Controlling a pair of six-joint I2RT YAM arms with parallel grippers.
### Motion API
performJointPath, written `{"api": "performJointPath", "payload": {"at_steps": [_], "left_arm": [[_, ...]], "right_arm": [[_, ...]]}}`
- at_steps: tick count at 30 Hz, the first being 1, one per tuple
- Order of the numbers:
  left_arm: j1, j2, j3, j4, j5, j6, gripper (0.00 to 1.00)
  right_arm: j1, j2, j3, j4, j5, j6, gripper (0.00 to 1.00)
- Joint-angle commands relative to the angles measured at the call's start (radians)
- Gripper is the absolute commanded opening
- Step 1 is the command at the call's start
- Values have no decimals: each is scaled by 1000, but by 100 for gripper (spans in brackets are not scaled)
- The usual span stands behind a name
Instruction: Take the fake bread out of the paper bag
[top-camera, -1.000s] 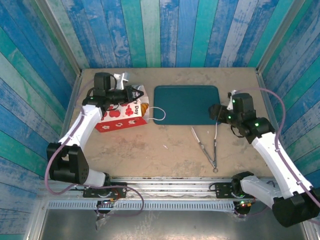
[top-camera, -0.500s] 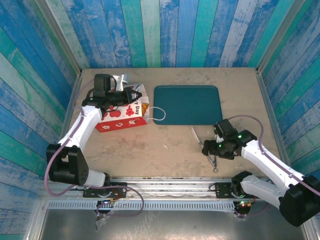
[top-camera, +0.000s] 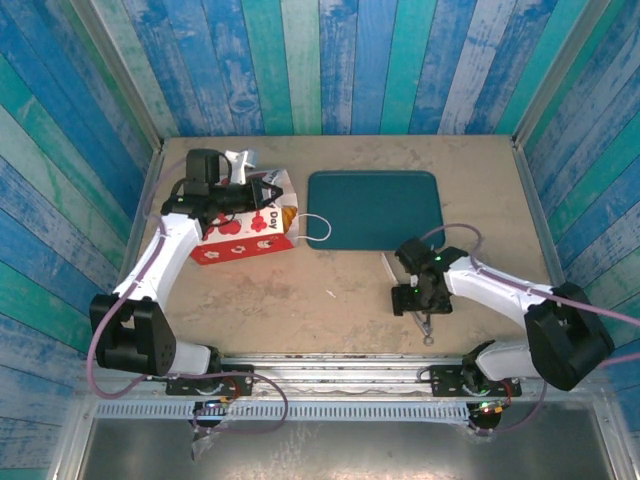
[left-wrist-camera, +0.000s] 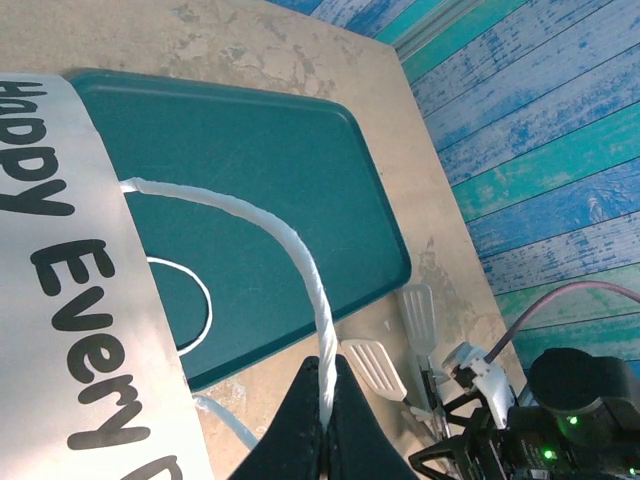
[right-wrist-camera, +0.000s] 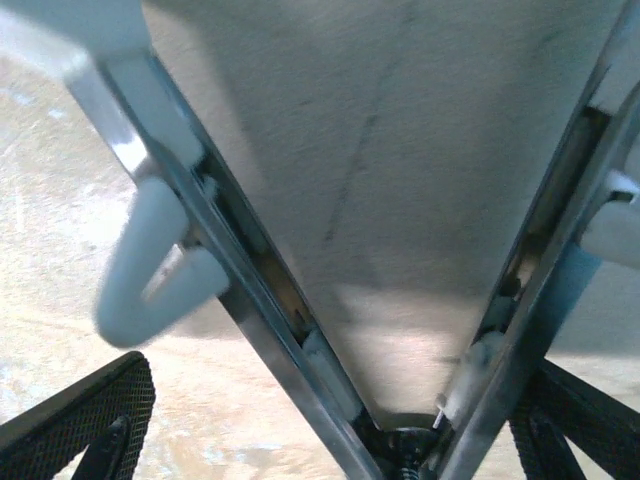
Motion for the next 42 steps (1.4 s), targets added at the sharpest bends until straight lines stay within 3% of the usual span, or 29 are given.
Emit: {"api": "performJointPath", "payload": {"at_steps": [1,4,9,15,24,34,42], "left_arm": [[-5,-36,3,-16,-17,24,5],[-5,-36,4,-17,-24,27,5],[-5,-32,6,-11,-28,28,6],[-5,-23,7,-18,-14,35,5],[-5,-38,9,-17,-25,35,5],[-5,-32,5,-32,-41,47,5],[-5,-30,4,-33,-41,44,5]], "right_arm": [[49,14,20,-15,-51,47,89],[91,-1,49,-49,-78,71,86],[82,26,96,-137,106,127,89],[36,175,189,-165,36,19,87],[-41,205,201,-198,-128,-64,86],[-64,282,242,-205,22,-88,79],[-64,333,241,-157,4,-97,77]]}}
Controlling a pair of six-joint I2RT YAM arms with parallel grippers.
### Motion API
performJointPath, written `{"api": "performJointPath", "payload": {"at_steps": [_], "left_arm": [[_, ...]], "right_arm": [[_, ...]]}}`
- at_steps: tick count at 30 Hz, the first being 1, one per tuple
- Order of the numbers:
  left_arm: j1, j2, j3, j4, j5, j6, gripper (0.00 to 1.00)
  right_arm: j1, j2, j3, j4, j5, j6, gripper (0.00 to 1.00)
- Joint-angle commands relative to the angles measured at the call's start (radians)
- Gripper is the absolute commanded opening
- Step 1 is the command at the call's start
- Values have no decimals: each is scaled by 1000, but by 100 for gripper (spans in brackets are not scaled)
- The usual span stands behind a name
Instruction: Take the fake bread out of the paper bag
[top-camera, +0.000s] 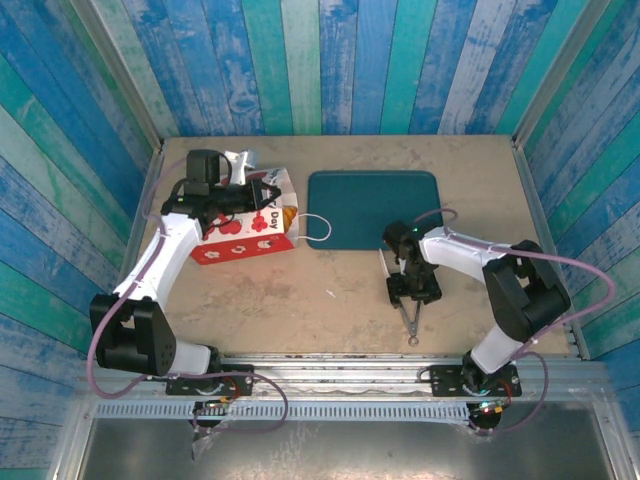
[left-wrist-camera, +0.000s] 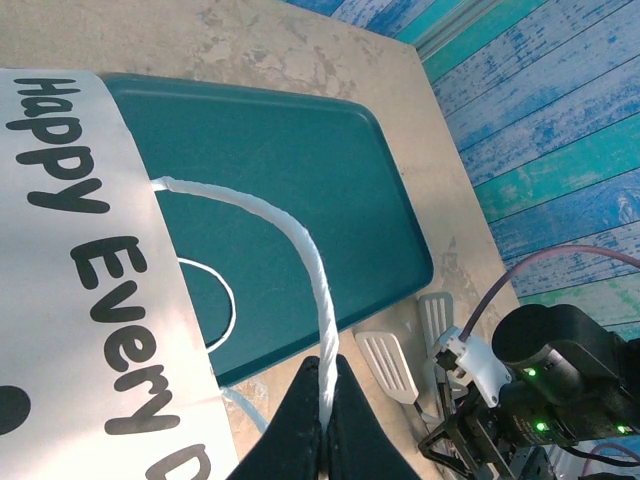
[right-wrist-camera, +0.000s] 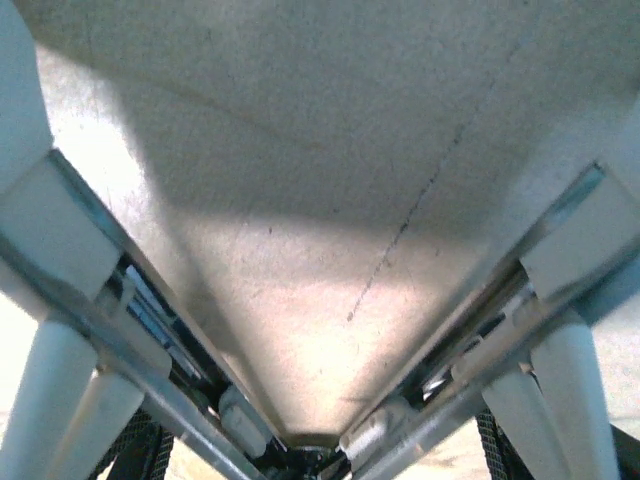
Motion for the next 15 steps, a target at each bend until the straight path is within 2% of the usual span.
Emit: {"api": "performJointPath", "payload": {"at_steps": [1,8,12,15], "left_arm": [[-5,-30,4,-16,-3,15,5],[-5,-37,3,-16,-3,11,5],[-5,-46,0,-18,-5,11,5],[-5,-45,-6,-11,-10,8,5]], "right_arm": [[-1,44,0,6,11,-6,77],[-1,25,-11,-2,-80,11,76],[-8,-23,-28,-16,-90,21,77],[-16,7,-41,1,-86,13,77]]}}
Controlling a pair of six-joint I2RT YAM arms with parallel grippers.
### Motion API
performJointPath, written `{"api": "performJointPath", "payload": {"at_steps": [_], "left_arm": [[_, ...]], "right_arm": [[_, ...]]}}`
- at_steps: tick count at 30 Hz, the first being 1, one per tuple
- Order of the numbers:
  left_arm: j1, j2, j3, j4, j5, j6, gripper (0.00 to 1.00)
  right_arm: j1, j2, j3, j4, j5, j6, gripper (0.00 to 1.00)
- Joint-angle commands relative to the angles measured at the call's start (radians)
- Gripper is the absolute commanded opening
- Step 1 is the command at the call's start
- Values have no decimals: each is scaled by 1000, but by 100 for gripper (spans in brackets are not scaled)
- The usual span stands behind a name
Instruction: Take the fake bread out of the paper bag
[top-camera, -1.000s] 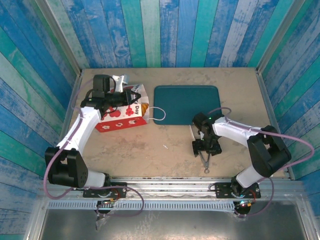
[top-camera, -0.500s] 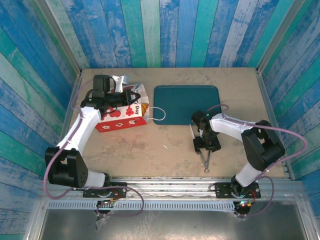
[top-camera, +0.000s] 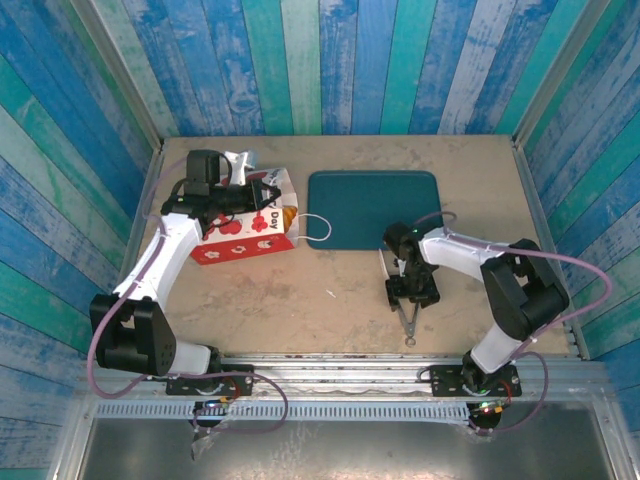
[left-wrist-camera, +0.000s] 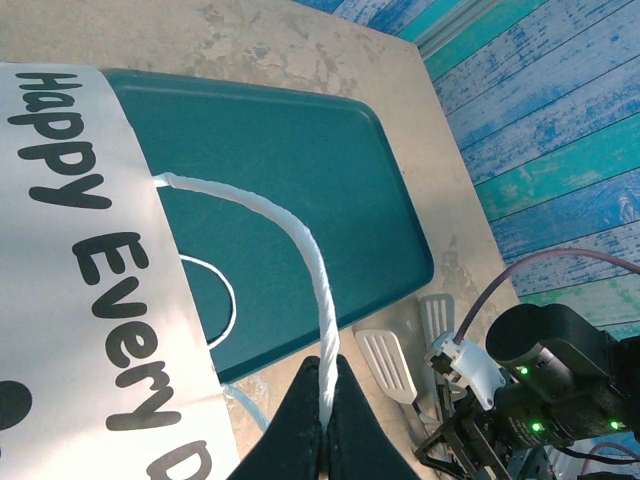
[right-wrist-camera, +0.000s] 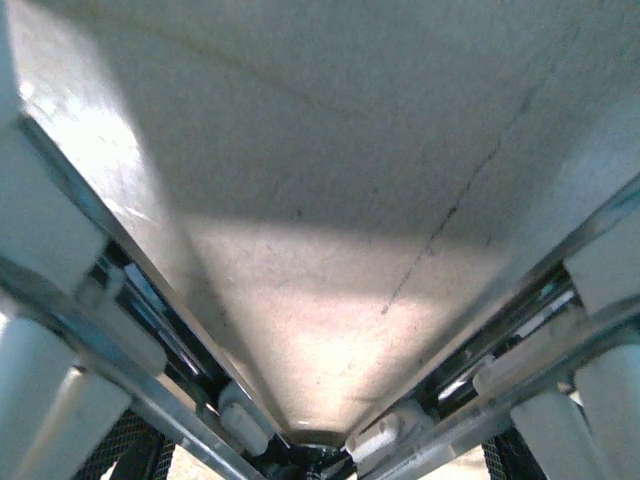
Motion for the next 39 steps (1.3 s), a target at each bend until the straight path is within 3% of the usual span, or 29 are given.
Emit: {"api": "performJointPath", "payload": {"at_steps": [1,7,18,27,33,39], "left_arm": [[-5,-44,-5,-6,-9,7,5],[-5,-50,-5,-8,-10,5,5],[-5,-46,-13,3,-15,-5,5],[-5,-43,-9,2,-16,-7,5],[-5,-44,-13,5,-13,-12,5],[-5,-50,-7,11,-21,-18,5]], "right_arm": [[-8,22,-23,4,-15,8,77],[-5,52,-28,80,-15,51,76],[36,66,-28,108,97,91,65],[35,32,-67,165,115,143,66],[36,6,-87,172,120,125,55],[38,-147,-92,86,126,112,47]]}}
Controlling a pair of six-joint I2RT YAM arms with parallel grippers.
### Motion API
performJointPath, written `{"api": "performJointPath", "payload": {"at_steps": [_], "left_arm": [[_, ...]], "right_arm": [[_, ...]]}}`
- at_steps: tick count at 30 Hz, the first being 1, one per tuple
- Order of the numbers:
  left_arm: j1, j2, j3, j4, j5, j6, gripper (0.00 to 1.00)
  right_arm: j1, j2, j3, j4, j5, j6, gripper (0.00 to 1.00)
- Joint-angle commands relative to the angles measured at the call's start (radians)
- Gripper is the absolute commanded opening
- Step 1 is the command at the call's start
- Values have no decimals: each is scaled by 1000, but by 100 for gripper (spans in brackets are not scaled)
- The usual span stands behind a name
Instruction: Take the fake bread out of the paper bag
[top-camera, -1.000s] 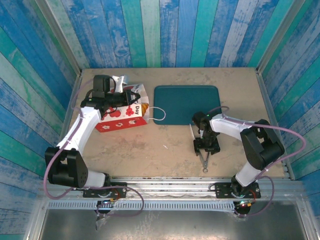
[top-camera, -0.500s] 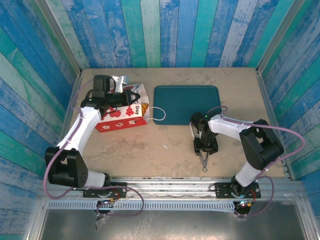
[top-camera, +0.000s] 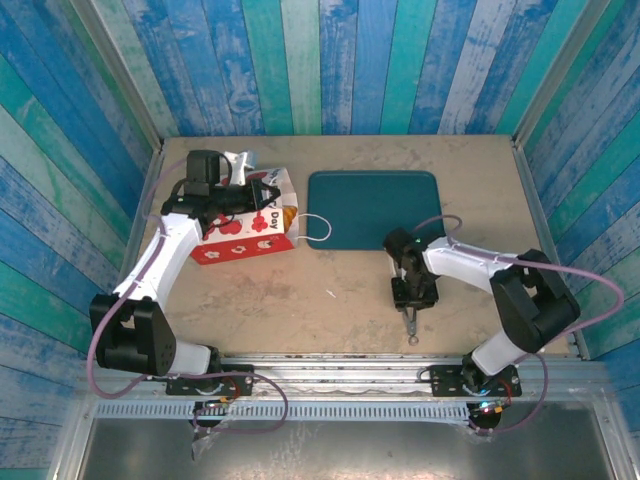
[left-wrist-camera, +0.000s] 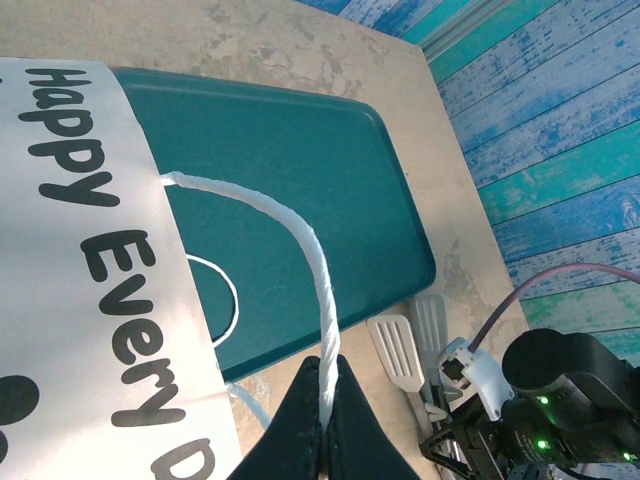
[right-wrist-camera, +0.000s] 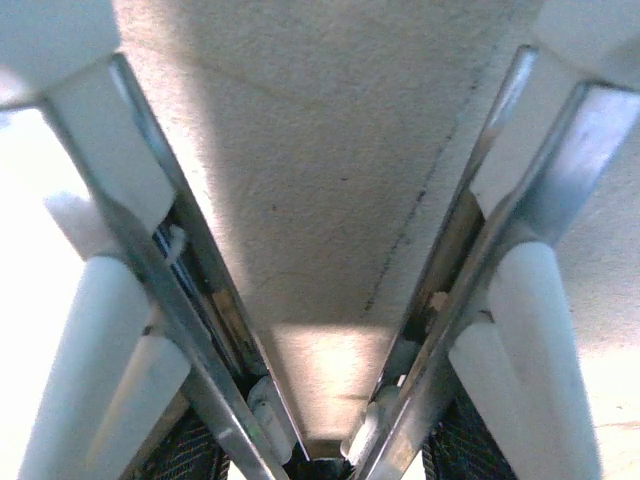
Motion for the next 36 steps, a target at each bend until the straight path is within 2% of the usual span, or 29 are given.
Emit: {"api": "performJointPath", "payload": {"at_steps": [1,9,16,22,30,36], "left_arm": [[-6,-53,-4,10,-10,-5,5],[-5,-53,4,2,-11,-3,5],[-5,-55,11,0,-14,-5,5],[-5,-52,13,0,-13,-7,5],[-5,-63,20,-19,-29,12,5],[-5,-90,30,-88,-37,53,4]], "right_arm": [[-2,-91,-13,-17,47,-2,44],[-2,-271,51,-174,45,-5,38],[-5,-332,231,-308,76,-34,38],[-14,-355,332,-351,96,-83,40],[-14,-432,332,-214,89,-203,40],[-15,-430,326,-37,-45,-364,39]]}}
